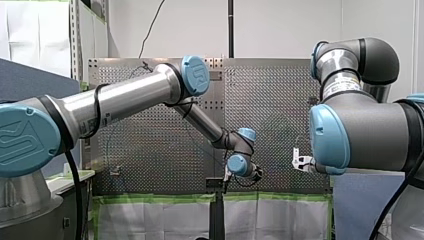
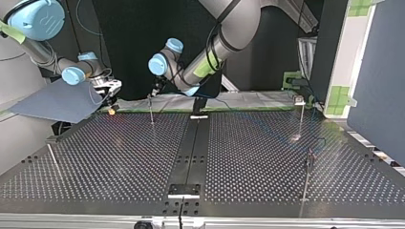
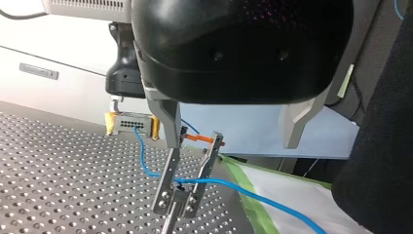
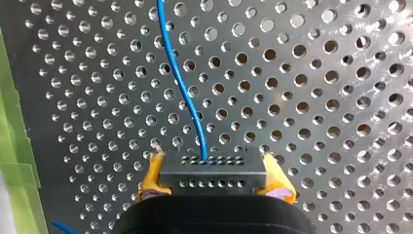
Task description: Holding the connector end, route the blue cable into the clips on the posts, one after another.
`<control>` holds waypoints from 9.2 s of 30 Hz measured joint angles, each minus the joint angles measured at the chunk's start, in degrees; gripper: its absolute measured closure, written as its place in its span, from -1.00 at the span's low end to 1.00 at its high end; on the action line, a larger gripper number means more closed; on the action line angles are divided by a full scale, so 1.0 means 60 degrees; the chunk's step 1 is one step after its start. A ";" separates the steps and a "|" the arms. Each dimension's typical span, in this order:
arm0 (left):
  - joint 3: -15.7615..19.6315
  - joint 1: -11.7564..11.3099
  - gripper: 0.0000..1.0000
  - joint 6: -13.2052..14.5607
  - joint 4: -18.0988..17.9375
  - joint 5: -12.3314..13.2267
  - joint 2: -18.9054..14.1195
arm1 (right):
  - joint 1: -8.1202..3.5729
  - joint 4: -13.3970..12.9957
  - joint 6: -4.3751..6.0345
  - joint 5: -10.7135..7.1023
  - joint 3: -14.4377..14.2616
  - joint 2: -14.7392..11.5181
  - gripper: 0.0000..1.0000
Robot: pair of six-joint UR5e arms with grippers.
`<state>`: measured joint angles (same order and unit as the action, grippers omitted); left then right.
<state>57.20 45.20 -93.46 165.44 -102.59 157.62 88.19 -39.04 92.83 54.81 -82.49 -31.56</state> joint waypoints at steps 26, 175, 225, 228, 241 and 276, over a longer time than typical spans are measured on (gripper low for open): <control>-0.0002 0.0183 -1.00 -0.0317 -0.0288 -0.0302 0.0000 | 0.0008 -0.0005 0.0000 -0.0007 0.0000 0.0007 1.00; 1.0291 -0.0214 -1.00 -0.2938 -0.1629 -0.2209 -1.0160 | 0.0028 0.1754 -0.2245 0.0931 -0.0855 -0.1930 1.00; 1.2466 -0.0146 -1.00 -0.1915 -0.5066 -0.1804 -0.9817 | 0.1011 0.1393 -0.2450 0.0785 -0.1201 -0.4016 1.00; 1.2466 -0.0146 -1.00 -0.1913 -0.5073 -0.1804 -0.9815 | 0.1012 0.1393 -0.2447 0.0785 -0.1201 -0.4018 1.00; 1.2466 -0.0146 -1.00 -0.1913 -0.5076 -0.1804 -0.9815 | 0.1012 0.1393 -0.2447 0.0784 -0.1201 -0.4020 1.00; 1.2466 -0.0146 -1.00 -0.1913 -0.5076 -0.1804 -0.9815 | 0.1013 0.1392 -0.2447 0.0784 -0.1201 -0.4020 1.00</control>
<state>131.99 44.32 -104.94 134.98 -113.42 98.73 94.26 -30.68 78.15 59.51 -89.70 -55.69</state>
